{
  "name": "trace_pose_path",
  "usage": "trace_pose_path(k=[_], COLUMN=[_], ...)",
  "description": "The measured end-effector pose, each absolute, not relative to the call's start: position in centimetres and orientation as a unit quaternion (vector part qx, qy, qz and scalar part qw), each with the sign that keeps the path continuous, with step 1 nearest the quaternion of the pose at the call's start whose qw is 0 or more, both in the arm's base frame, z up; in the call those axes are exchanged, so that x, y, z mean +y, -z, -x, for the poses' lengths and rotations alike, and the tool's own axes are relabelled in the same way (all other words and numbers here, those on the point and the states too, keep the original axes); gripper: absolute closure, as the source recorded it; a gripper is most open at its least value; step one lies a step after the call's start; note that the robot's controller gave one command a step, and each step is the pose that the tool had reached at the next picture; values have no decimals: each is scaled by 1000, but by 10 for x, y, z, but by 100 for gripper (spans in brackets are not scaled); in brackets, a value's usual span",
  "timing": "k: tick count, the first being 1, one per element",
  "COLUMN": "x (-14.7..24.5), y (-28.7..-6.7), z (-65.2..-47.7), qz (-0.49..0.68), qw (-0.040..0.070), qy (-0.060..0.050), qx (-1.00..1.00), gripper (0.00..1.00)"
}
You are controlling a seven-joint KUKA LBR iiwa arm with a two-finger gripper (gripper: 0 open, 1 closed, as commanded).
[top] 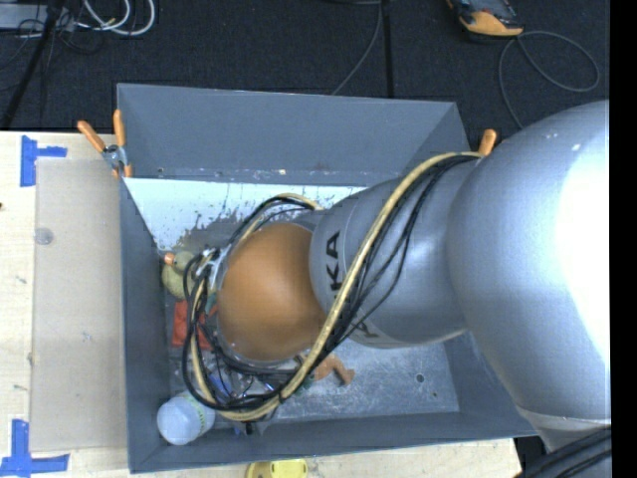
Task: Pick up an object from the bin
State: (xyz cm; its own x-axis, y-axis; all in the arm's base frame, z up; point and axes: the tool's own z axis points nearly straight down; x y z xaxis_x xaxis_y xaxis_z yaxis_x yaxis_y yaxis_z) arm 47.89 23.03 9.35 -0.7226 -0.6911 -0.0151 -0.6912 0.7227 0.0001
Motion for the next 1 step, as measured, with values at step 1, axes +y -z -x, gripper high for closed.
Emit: trace_pose_path(k=[1], x=[233], y=[-84], z=[-477], qz=[391], qw=[7], qy=[-3], qx=[920], gripper=[0])
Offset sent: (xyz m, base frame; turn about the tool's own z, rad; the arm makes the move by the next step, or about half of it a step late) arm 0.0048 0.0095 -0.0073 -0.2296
